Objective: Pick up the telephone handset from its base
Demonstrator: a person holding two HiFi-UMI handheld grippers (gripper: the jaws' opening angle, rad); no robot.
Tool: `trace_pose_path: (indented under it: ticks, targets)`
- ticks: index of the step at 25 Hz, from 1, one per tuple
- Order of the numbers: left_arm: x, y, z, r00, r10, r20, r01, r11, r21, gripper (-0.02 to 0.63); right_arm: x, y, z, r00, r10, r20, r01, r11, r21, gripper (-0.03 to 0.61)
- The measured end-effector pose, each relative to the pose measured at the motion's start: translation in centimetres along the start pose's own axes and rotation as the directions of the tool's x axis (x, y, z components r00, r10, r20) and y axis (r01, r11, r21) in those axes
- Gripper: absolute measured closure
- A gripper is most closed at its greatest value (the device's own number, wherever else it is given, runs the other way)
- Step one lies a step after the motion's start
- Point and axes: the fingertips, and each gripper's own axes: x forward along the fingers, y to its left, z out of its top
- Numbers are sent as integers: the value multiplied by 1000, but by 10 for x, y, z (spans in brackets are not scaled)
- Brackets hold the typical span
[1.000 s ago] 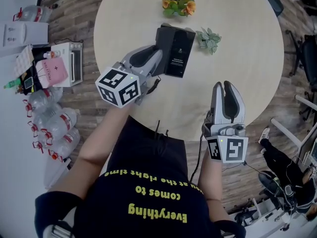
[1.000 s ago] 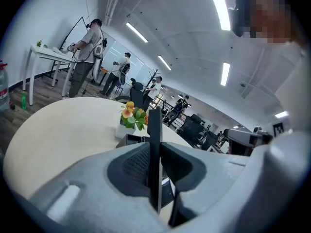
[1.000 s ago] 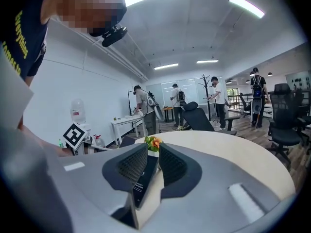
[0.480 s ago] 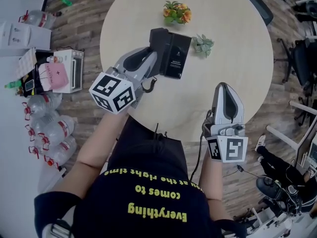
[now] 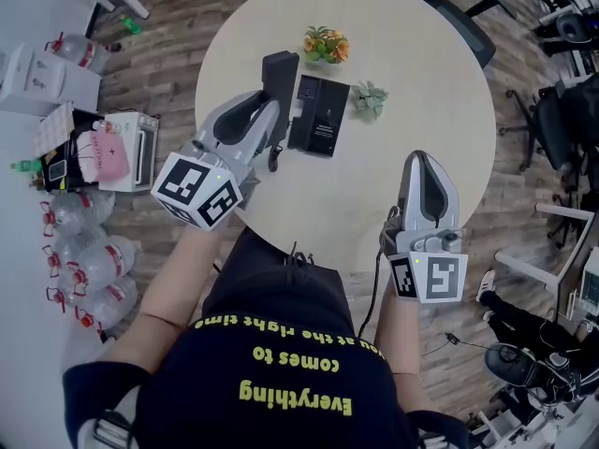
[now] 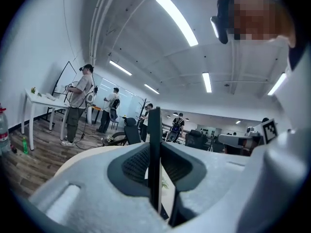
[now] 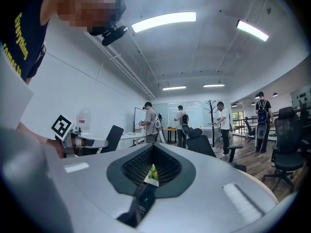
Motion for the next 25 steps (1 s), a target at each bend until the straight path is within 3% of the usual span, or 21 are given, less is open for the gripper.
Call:
trace_pose_path:
  ticks: [12, 25]
  targets:
    - [-47, -25, 57, 994, -7, 108, -3, 996, 91, 538, -12, 15, 46, 994, -5, 112, 10, 999, -43, 568]
    - [-65, -30, 64, 990, 7, 142, -23, 994, 109, 538, -21, 15, 65, 989, -12, 150, 24, 997, -78, 568]
